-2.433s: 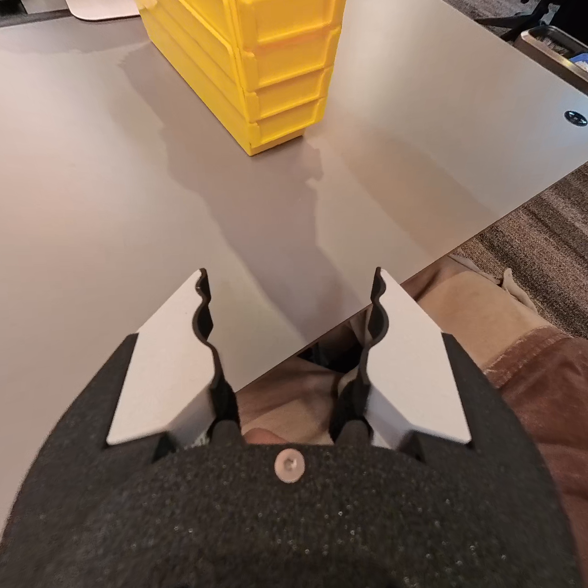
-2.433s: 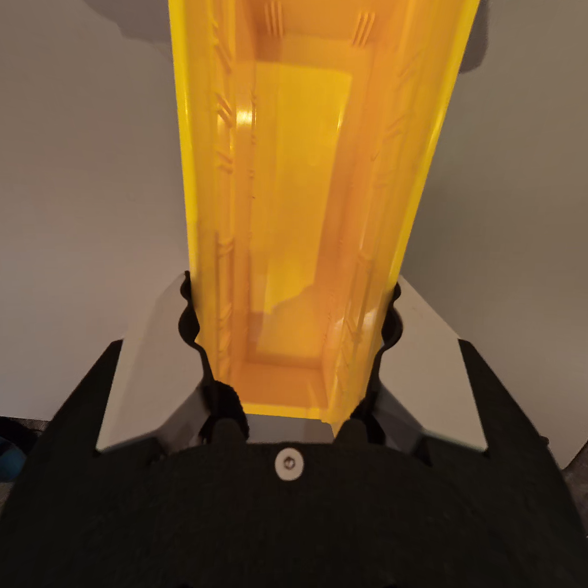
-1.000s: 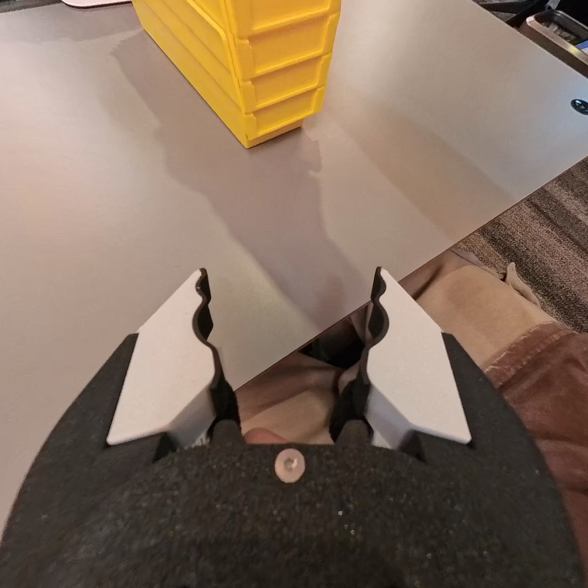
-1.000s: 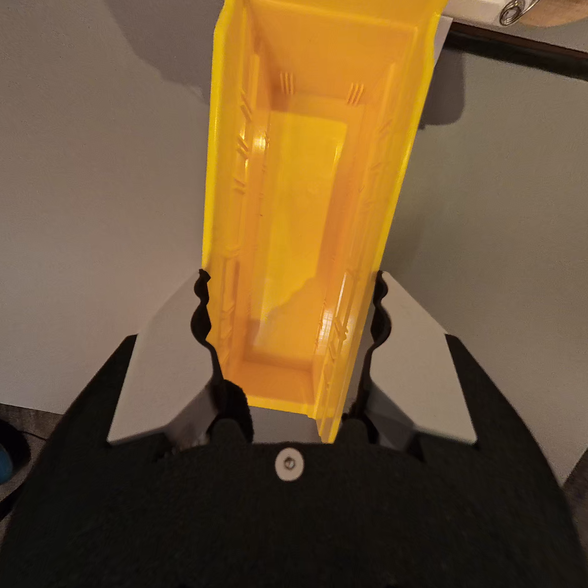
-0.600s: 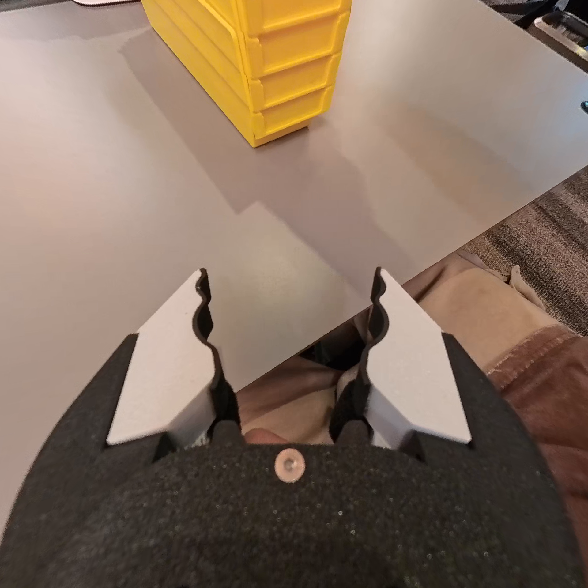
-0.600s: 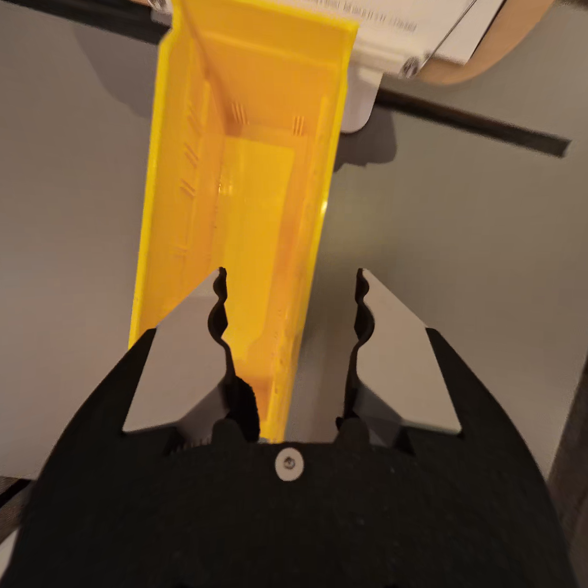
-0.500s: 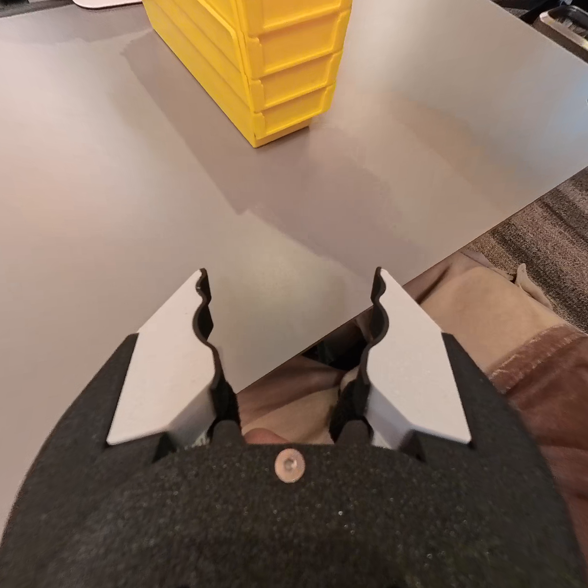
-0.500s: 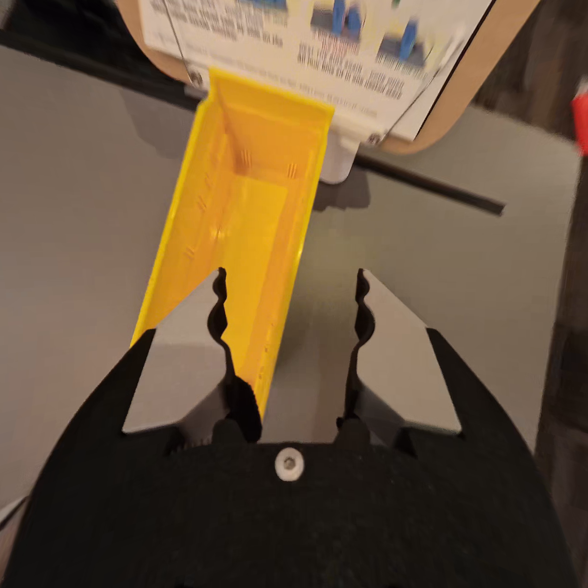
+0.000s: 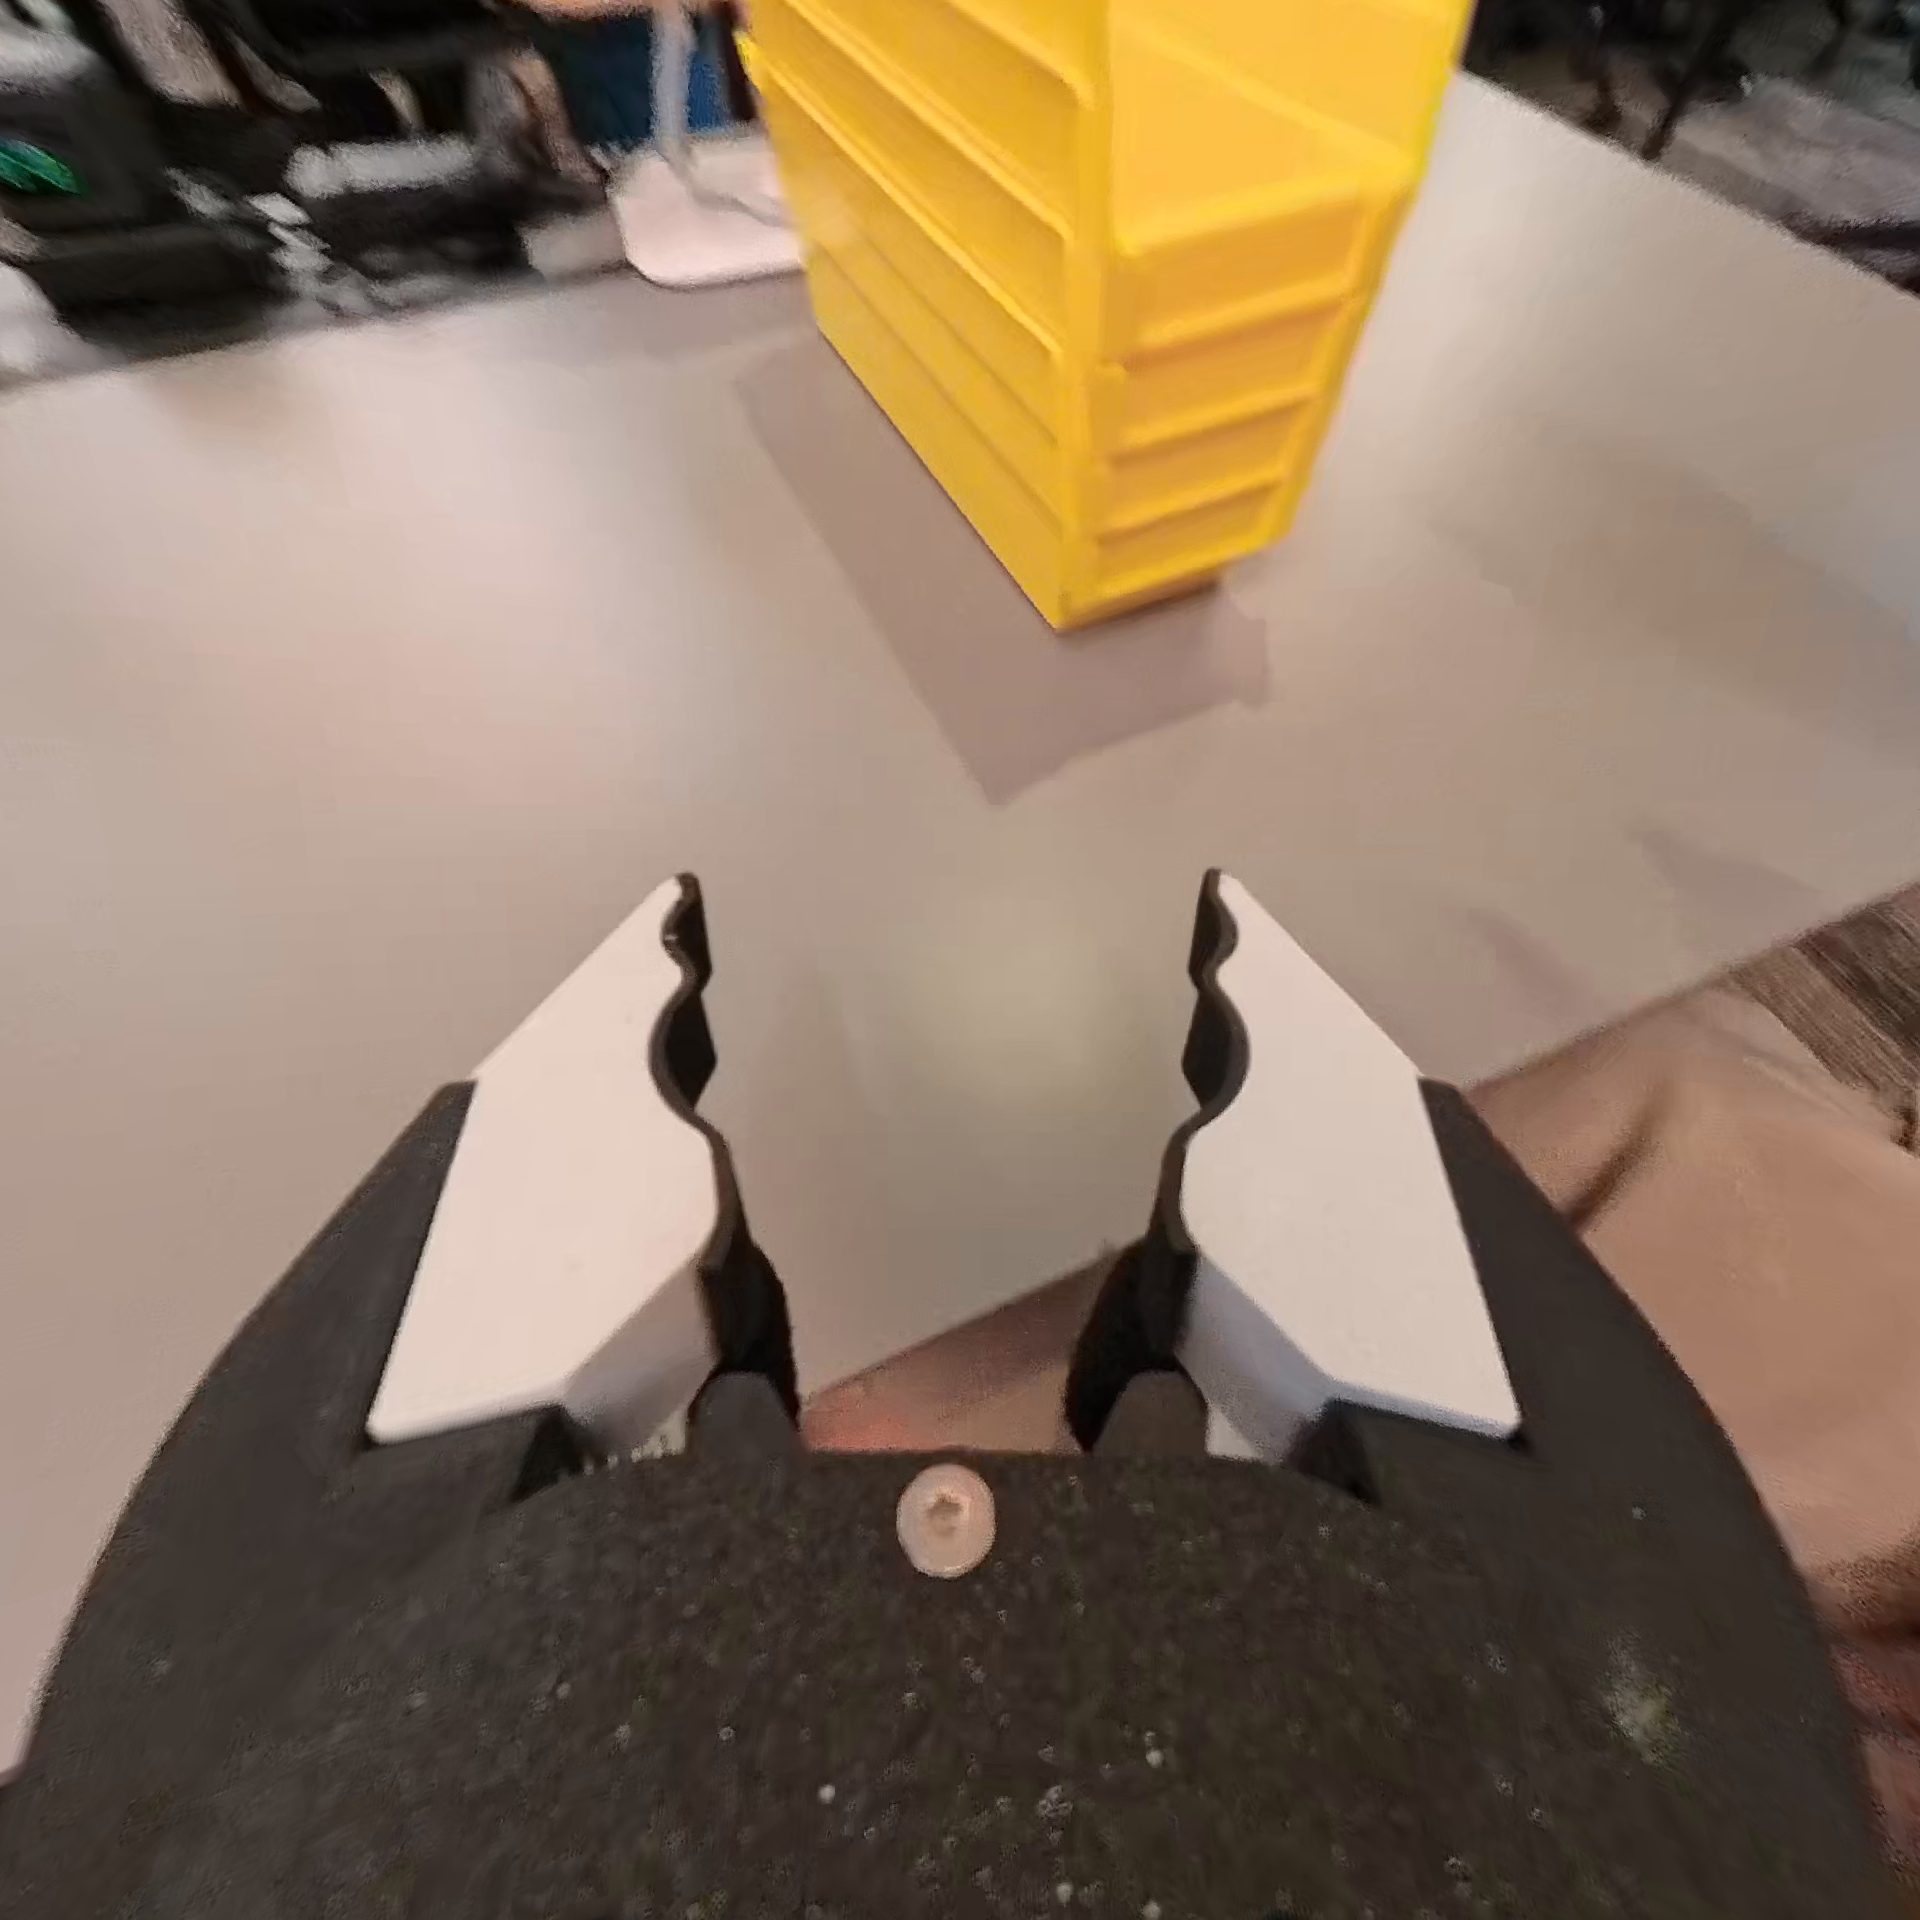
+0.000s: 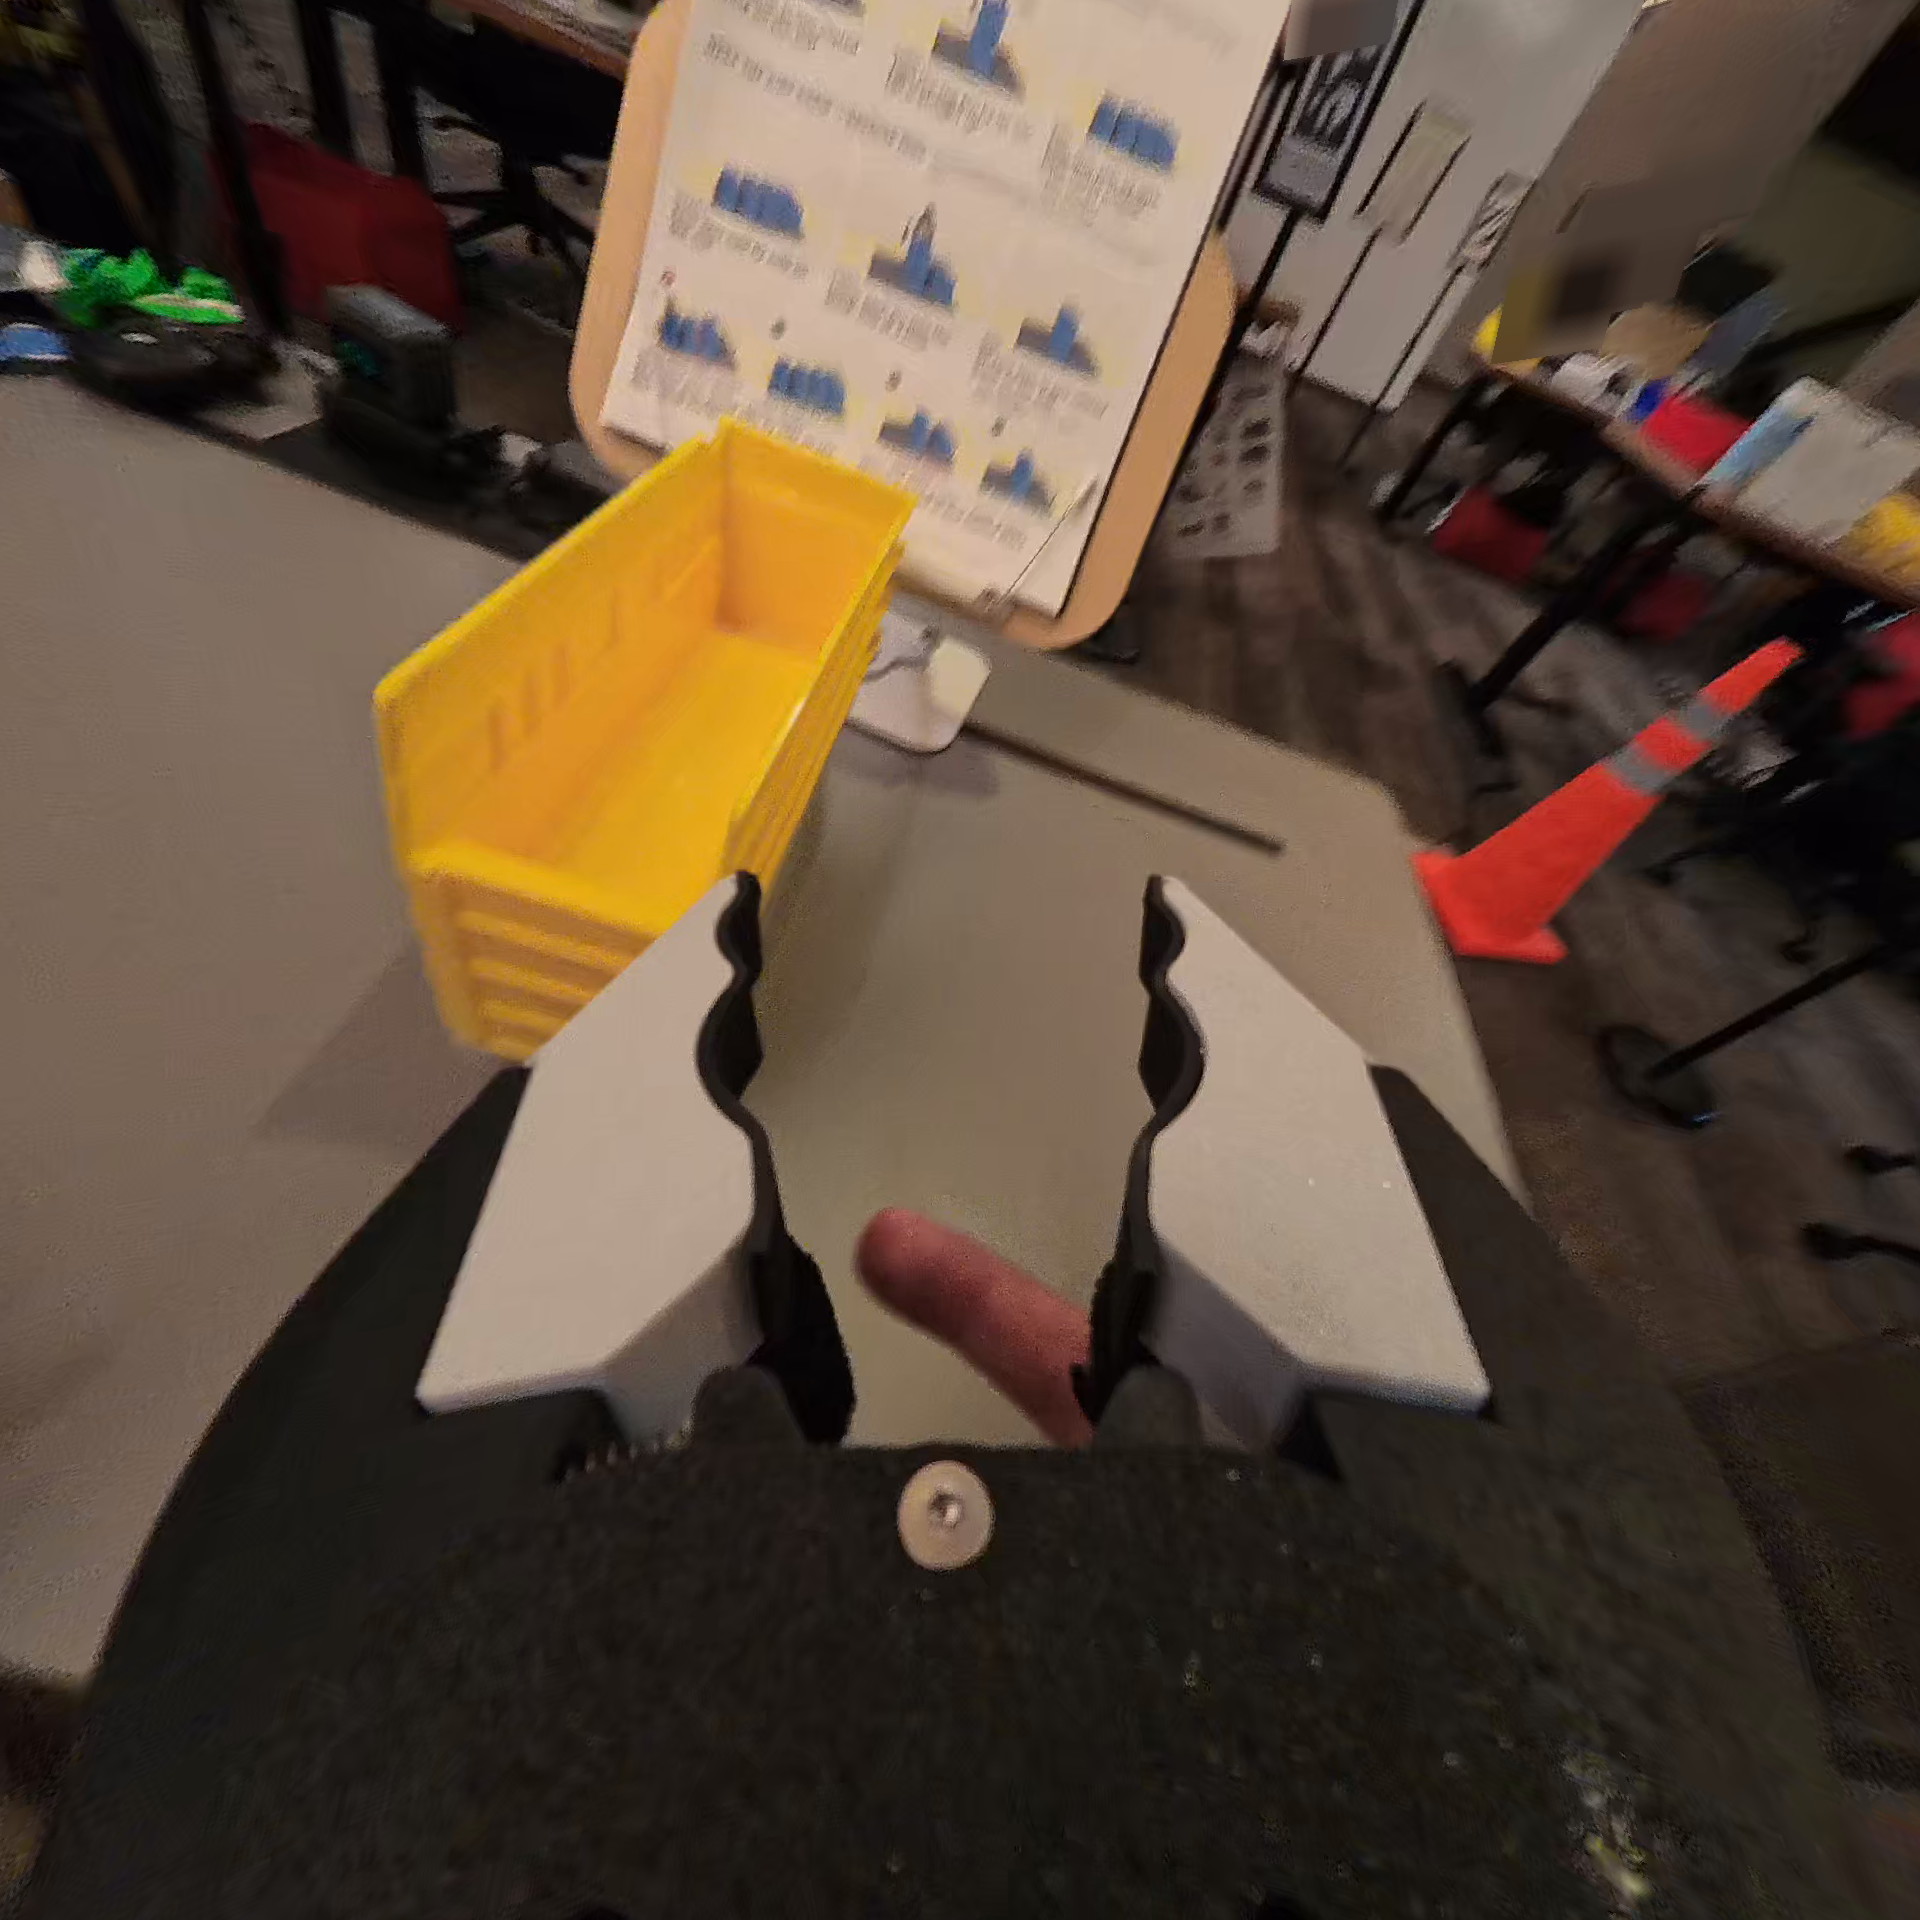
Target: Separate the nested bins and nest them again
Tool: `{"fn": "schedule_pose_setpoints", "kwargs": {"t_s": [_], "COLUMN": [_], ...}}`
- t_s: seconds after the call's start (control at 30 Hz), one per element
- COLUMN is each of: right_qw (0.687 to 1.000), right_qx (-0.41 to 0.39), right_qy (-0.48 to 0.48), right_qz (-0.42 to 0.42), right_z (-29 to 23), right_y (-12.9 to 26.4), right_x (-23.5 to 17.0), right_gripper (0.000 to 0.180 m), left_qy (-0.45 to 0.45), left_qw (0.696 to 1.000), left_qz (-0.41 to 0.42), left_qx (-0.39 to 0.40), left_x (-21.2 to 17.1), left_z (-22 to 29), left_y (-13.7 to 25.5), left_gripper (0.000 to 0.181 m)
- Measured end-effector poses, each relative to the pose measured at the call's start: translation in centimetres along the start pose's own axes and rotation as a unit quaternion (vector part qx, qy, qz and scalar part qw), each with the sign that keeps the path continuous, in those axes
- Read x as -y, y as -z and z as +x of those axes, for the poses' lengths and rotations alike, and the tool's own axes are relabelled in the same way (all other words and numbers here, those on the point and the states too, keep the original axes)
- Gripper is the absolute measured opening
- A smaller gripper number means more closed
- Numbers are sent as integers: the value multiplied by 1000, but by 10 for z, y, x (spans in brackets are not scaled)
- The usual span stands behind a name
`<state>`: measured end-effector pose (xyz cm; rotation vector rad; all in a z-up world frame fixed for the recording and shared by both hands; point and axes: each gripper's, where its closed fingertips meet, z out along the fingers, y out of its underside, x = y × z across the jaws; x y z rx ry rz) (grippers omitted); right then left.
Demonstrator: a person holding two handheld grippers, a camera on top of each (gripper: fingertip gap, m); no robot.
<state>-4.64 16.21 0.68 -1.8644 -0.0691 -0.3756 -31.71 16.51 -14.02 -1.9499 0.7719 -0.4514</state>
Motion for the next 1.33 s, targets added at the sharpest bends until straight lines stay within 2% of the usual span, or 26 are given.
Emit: {"fn": "schedule_pose_setpoints", "kwargs": {"t_s": [0.1, 0.2, 0.27, 0.33, 0.4, 0.5, 0.67, 0.83, 1.0, 1.1, 1.33], "right_qw": [993, 975, 955, 941, 953, 969, 951, 962, 951, 949, 957], "right_qx": [82, 156, 193, 223, 211, 193, 227, 210, 239, 245, 224], "right_qy": [-84, -154, -220, -254, -215, -146, -199, -161, -177, -174, -158], "right_qz": [-19, -45, -45, -29, -18, -51, -62, -66, -85, -92, -94], "right_z": [-22, -42, -54, -57, -50, -46, -49, -46, -58, -63, -64], "right_y": [18, 36, 48, 54, 49, 40, 46, 41, 41, 43, 48], "right_x": [-51, -106, -137, -137, -134, -151, -152, -158, -161, -161, -161], "right_gripper": [72, 79, 70, 65, 61, 59, 55, 52, 50, 47, 41], "left_qy": [-10, -39, -56, -46, -39, -31, -11, -29, 53, 63, 54], "left_qw": [997, 988, 980, 979, 983, 988, 994, 997, 998, 997, 998], "left_qz": [38, 64, 80, 97, 98, 98, 69, 40, 10, -17, -31], "left_qx": [60, 136, 173, 173, 153, 117, 84, 55, -34, -45, -9], "left_x": [16, 24, 25, 30, 30, 29, 16, 6, 5, -7, -15], "left_z": [-32, -63, -76, -75, -67, -52, -40, -28, 1, 6, -11], "left_y": [9, 22, 27, 27, 19, 6, -13, -25, -22, -19, -5], "left_gripper": [85, 78, 76, 77, 76, 68, 58, 48, 48, 46, 42]}}
